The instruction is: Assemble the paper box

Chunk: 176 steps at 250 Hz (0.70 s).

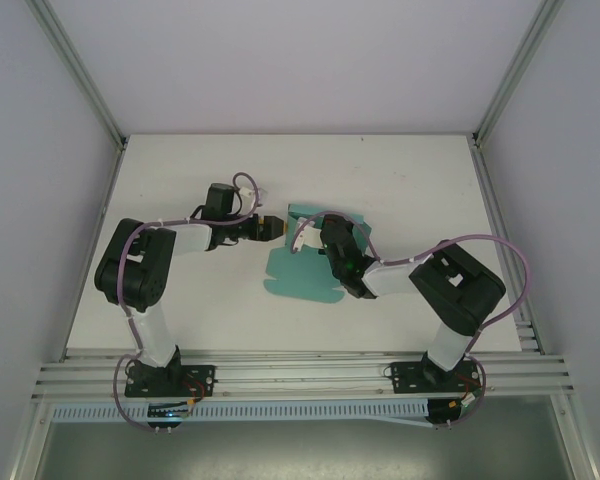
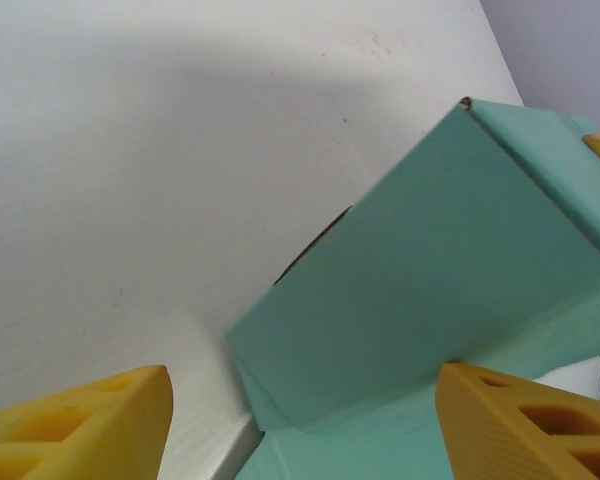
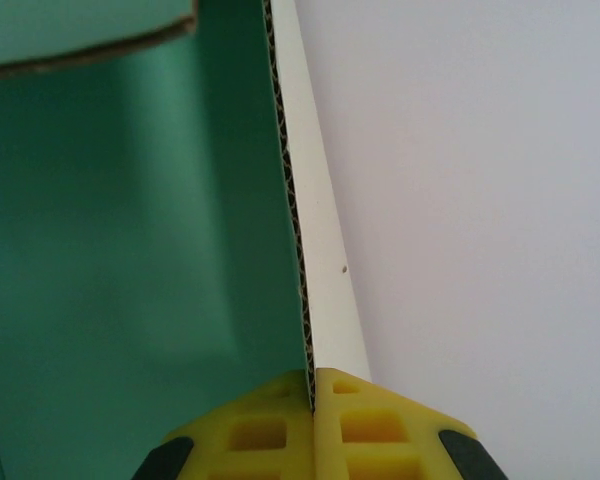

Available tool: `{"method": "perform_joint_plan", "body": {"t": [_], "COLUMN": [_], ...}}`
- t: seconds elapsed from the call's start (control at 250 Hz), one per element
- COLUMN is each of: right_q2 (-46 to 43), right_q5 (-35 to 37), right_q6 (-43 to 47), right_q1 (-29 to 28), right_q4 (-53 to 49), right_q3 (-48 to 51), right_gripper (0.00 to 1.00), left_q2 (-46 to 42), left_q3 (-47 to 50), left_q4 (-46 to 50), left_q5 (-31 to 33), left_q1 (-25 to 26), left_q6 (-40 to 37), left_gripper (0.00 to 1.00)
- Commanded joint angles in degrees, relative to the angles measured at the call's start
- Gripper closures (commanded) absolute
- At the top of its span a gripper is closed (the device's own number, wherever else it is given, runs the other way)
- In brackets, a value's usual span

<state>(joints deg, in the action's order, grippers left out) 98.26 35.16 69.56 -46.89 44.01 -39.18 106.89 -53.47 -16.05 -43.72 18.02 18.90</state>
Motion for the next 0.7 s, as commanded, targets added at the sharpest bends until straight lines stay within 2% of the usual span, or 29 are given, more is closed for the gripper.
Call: {"method": "perform_joint_plan", "body": {"t": [0.0, 0.252, 0.364, 0.524, 0.699], "right_q2": [-1.0, -0.5, -1.0, -1.9, -2.5], "right_q5": [0.1, 0.5, 0.0, -3.1, -3.0], "right_q6": [-1.2, -0.6, -0.7, -2.2, -3.0], "right_q1": [-1.1, -1.3, -1.4, -1.7, -3.2], "right_q4": [1.5, 1.1, 0.4, -3.3, -1.6], "right_q3": [1.1, 0.3, 0.4, 0.3, 3.2], "right_gripper": [1.00, 1.00, 1.00, 1.00, 1.00], "left_q2": [-0.2, -0.7, -0.5, 0.7, 1.0], "left_q3": [-1.0, 0.2, 0.3, -0.6, 1.6], "left_q4": [-3.8, -4.6, -4.9, -7.3, -7.9], "left_q5": [-2.8, -4.2, -0.6, 0.0, 3.3], "left_q1": [0.6, 1.7, 1.7, 1.8, 3.5], "left_q6": [-2.0, -6.6, -6.9, -8.1, -12.6], "left_gripper": [0.30, 0.28, 0.31, 0.35, 0.38]}}
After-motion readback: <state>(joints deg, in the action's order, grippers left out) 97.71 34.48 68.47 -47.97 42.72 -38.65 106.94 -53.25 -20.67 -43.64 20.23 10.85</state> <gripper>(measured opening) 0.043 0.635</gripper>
